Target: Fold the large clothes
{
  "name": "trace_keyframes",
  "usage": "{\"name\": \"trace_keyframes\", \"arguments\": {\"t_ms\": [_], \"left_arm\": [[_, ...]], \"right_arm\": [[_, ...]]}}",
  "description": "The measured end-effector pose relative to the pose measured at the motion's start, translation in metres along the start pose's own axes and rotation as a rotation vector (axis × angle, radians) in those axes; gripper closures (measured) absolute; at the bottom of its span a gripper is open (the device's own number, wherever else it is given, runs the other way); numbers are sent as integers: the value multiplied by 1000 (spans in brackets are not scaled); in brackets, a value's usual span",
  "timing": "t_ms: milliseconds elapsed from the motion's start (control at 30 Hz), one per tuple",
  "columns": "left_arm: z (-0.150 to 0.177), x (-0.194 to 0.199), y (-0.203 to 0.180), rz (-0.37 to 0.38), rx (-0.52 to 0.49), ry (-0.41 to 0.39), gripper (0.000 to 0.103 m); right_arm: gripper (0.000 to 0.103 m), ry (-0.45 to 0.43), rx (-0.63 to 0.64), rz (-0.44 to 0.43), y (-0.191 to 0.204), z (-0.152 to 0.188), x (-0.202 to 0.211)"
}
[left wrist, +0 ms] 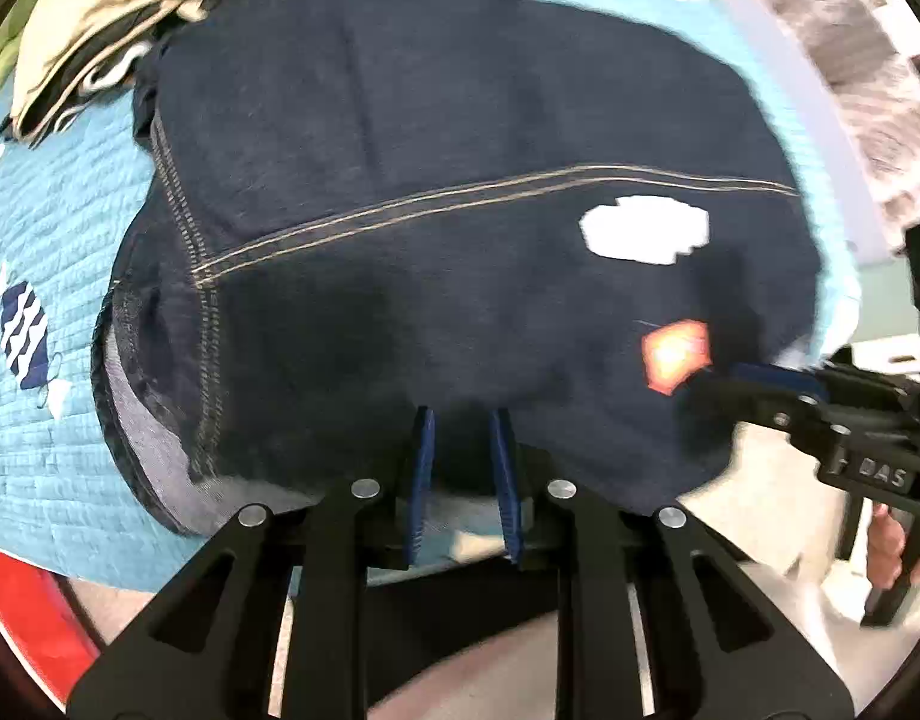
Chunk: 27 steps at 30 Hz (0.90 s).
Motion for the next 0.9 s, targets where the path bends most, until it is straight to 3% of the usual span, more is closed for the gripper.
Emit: {"name": "trace_keyframes", "arguments": {"t_ms": [67,200,300,367,500,567,600,733,900], "left_arm": [[1,-5,-5,63,-16,20,83],[-4,-52,-1,90,30,98,82],[-11,-29,4,66,23,102,82],[-14,-11,5,17,-3,55,82],[-36,42,0,36,-44,-113,82],[-53,60,-3,19,-49,-201,82],[-66,67,-1,-5,-40,-240,82],[-105,76,-2,-61,1,-351,83],[-155,58,0,-140,31,-408,86]], "right_arm": [[72,53,-14,-48,-4,17,-6],[74,70,-29,7,-14,10,-57],[74,80,-11,-3,-4,9,-38],[72,33,21,-2,3,8,-21],[73,-211,105,-23,22,-19,37],[79,-304,129,-16,25,-38,55],[93,-342,132,-1,26,-49,60],[99,-439,96,-12,21,-85,67],[99,-514,85,-3,15,-138,70]]}}
Point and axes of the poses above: each gripper's, at about its wrist camera, not at the fingertips, and x roughly against the way its jaws point, y to its left, z to its underside, the point moved 7 cm from there along -x, roughly the way its jaws point, and after that the axes turned 12 degrees about y, right-handed, at the moved point
